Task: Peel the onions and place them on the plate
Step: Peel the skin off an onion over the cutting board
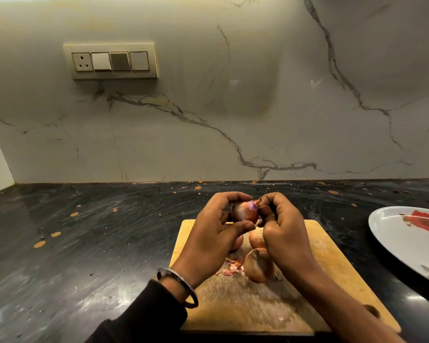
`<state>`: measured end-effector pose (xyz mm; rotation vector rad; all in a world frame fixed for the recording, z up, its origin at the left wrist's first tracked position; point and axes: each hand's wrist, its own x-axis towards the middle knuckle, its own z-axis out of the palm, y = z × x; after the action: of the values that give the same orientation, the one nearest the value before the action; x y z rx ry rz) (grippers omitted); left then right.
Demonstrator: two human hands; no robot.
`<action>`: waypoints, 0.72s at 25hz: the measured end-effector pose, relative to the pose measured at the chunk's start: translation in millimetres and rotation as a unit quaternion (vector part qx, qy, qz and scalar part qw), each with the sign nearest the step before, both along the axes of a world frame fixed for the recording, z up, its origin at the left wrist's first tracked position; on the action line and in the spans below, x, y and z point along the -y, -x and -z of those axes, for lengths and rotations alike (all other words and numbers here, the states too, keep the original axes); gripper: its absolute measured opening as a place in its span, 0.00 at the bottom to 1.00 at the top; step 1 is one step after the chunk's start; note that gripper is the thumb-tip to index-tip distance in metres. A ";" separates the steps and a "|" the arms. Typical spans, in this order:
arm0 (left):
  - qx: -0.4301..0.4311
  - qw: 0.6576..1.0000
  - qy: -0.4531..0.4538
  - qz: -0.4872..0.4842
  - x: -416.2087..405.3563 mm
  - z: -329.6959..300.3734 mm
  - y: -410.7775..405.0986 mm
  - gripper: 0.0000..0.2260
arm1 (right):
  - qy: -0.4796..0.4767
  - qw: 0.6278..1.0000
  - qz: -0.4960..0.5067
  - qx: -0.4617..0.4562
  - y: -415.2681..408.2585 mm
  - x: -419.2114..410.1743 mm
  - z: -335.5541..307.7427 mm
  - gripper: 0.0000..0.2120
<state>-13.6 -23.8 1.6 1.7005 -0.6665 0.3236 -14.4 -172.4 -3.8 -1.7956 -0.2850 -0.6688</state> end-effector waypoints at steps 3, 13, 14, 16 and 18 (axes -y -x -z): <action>0.048 0.998 -0.021 -0.032 3.0 1.9 1.3 0.20 | -0.025 0.999 0.003 -0.028 -1.1 -2.4 3.4 0.12; -0.162 0.976 0.115 0.094 -13.9 -6.9 -6.3 0.16 | -0.094 0.992 -0.081 0.012 -3.0 3.7 -3.0 0.08; -0.169 0.975 0.106 0.100 -14.2 -7.0 -6.5 0.16 | -0.104 0.992 -0.071 0.009 -4.3 5.3 -3.7 0.08; -0.185 0.971 0.104 0.109 -14.5 -6.9 -6.6 0.16 | -0.089 0.994 -0.066 0.006 -5.6 9.0 -5.4 0.10; -0.192 0.968 0.114 0.114 -14.7 -6.6 -6.9 0.17 | -0.043 0.997 -0.069 0.012 -4.9 9.0 -6.0 0.10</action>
<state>-6.7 -9.1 8.2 1.3964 -0.5080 -0.0907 -9.4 -181.4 2.2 -1.6713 -0.3874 -0.5975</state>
